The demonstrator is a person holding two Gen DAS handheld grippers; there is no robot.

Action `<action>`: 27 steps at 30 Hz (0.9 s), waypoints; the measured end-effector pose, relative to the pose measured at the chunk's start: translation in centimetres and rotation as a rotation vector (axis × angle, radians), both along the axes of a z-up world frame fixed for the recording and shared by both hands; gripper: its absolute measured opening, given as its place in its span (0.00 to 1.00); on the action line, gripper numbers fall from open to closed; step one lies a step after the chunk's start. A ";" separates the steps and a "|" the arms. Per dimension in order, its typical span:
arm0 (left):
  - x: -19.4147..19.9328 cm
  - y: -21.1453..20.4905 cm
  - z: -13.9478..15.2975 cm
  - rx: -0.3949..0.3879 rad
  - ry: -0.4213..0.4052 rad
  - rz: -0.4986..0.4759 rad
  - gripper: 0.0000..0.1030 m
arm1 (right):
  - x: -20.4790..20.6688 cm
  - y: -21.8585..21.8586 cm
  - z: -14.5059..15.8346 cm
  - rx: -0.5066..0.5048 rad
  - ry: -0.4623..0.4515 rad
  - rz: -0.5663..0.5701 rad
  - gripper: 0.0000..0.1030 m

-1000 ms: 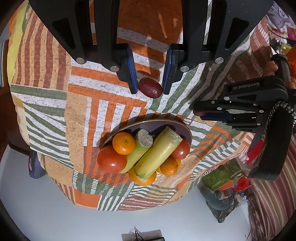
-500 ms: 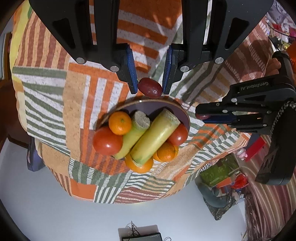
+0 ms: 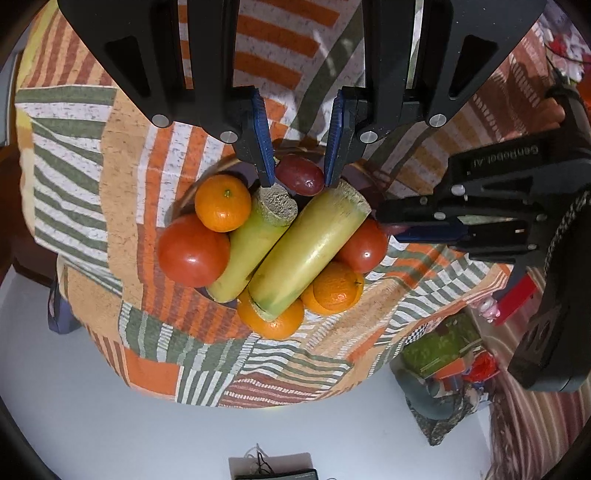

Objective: Organize fruits

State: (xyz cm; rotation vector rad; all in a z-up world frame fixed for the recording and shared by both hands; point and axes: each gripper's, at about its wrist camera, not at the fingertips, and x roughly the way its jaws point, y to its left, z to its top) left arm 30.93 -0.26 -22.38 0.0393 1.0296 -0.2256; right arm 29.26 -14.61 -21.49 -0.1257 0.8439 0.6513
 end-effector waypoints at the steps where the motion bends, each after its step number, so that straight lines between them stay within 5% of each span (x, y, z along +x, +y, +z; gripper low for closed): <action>1: 0.1 0.0 -0.1 0.001 0.000 0.000 0.21 | 0.1 0.1 -0.1 0.000 0.003 -0.001 0.24; 18: -0.3 0.7 0.0 0.017 -0.009 0.034 0.34 | -0.1 0.8 -0.4 -0.024 0.017 0.001 0.25; 27: -4.8 1.2 7.1 -0.011 -0.199 0.094 0.34 | -2.7 -1.7 4.7 0.057 -0.073 -0.052 0.25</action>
